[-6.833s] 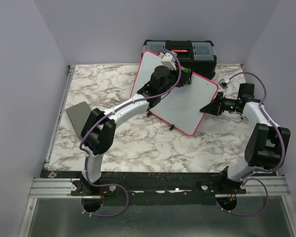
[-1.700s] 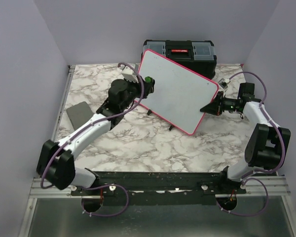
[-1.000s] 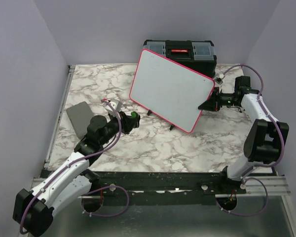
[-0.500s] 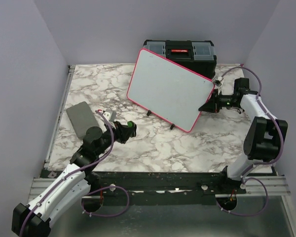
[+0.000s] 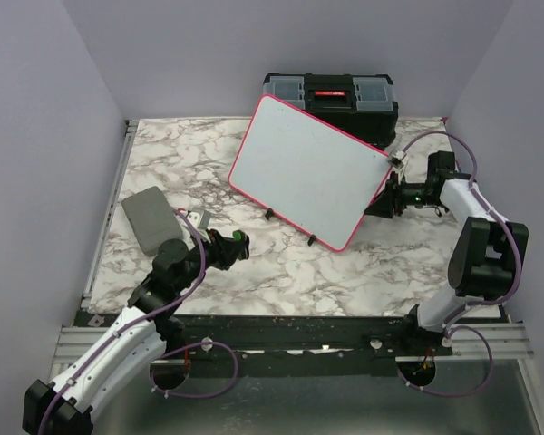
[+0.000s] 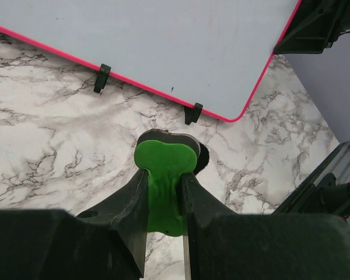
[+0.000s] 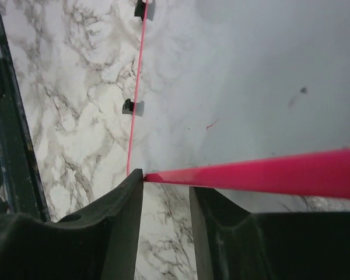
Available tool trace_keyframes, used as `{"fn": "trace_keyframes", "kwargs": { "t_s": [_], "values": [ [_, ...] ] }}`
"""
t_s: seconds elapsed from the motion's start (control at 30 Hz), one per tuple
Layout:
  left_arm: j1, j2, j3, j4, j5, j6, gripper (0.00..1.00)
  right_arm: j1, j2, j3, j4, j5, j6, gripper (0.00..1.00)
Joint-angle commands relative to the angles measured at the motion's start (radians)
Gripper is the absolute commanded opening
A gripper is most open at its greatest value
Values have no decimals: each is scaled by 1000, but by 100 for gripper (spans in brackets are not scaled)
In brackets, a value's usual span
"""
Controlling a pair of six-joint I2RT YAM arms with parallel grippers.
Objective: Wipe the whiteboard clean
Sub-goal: Adjust the whiteboard at the center of the board.
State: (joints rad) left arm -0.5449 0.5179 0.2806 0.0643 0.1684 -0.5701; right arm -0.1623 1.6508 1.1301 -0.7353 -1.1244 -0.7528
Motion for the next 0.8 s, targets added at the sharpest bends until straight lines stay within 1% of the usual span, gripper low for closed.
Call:
{"fn": "trace_keyframes", "kwargs": {
  "t_s": [0.0,0.2,0.27,0.3,0.4,0.5,0.7,0.77],
  "values": [
    [3,1,-4,-14,-17,-20,0,1,-19,-31,-56,67,-43,43],
    [3,45,6,-20,-25,-21,0,-6,-35,-36,-53,55,-23,61],
    [3,76,23,-34,-33,-13,0,-16,-45,-39,-55,55,-13,85],
    [3,93,34,-46,-38,-5,0,-26,-55,-42,-53,55,-9,100],
    [3,170,71,-63,-58,14,0,-64,-90,-50,-55,46,-3,100],
    [3,277,116,-117,-83,41,0,-86,-139,-58,-67,48,-16,100],
    [3,554,274,-263,-159,97,0,-112,-192,-73,-83,75,-15,100],
    [2,647,339,-327,-218,119,0,-133,-191,-68,-108,94,-35,100]
  ]
}}
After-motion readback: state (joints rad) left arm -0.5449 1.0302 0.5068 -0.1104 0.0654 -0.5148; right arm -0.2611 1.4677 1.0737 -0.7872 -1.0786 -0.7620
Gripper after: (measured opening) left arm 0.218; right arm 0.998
